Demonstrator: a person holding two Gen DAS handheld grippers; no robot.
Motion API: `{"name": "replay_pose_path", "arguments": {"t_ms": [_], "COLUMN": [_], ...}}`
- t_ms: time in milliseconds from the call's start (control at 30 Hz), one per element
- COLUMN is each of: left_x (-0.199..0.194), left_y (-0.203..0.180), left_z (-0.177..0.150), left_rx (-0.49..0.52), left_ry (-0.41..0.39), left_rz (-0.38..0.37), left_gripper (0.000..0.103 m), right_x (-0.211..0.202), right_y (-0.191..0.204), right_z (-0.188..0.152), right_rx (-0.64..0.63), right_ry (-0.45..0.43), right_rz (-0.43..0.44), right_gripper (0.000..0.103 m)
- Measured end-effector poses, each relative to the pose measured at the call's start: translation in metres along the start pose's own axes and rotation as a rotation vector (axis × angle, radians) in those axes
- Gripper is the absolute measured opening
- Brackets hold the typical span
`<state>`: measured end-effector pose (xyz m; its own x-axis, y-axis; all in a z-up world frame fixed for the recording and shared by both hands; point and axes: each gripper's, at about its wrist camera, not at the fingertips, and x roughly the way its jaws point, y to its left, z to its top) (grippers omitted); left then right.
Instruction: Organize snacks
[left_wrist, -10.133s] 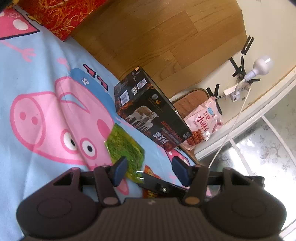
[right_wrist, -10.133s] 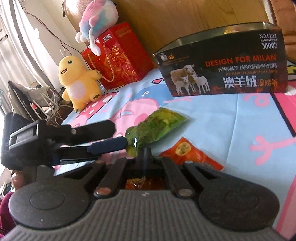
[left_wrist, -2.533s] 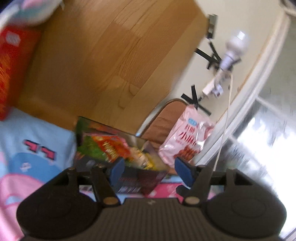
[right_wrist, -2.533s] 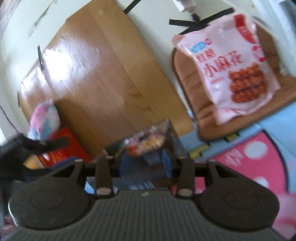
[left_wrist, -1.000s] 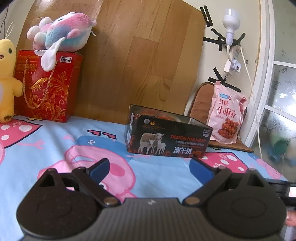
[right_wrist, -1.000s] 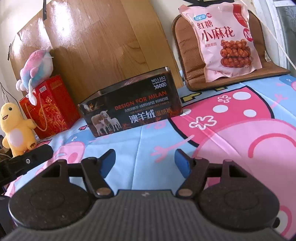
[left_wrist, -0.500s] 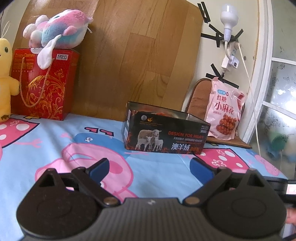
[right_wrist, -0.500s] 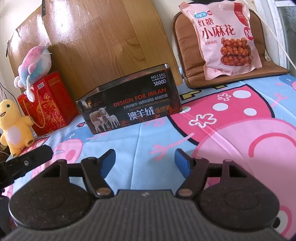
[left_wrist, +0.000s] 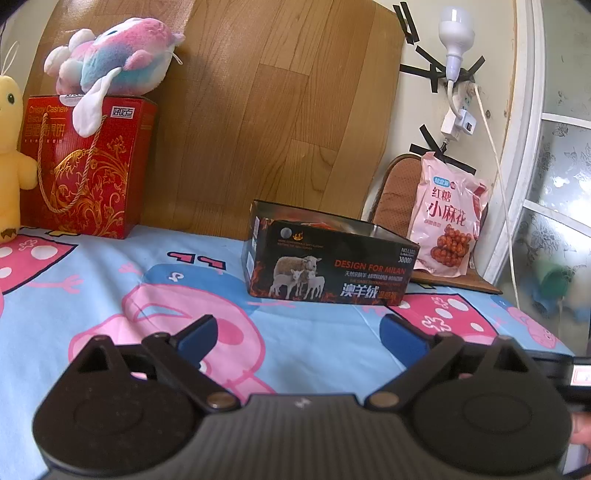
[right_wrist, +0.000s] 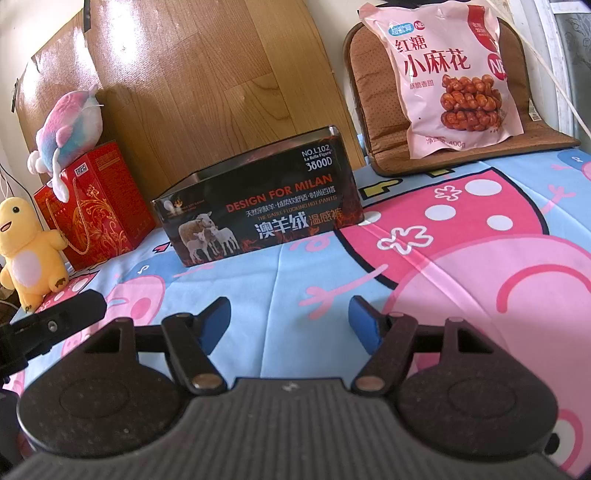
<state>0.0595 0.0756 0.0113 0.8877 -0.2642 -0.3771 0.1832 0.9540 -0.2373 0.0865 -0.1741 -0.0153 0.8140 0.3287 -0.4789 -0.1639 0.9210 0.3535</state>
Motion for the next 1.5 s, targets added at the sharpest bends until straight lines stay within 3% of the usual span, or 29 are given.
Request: {"name": "replay_pose_path", "arguments": {"t_ms": [633, 1500], "left_x": [0.004, 0.016], "left_y": [0.0, -0.02], "left_z": [0.0, -0.003], "left_rx": [0.003, 0.116], "left_ry": [0.018, 0.076], "left_rz": [0.016, 0.191], "left_gripper": [0.1, 0.1], "right_x": [0.0, -0.016], "right_y": [0.001, -0.002], "right_z": [-0.001, -0.003], "right_rx": [-0.001, -0.001], "right_ry": [-0.004, -0.086], "right_rz": [0.006, 0.074], "right_gripper": [0.073, 0.074]}}
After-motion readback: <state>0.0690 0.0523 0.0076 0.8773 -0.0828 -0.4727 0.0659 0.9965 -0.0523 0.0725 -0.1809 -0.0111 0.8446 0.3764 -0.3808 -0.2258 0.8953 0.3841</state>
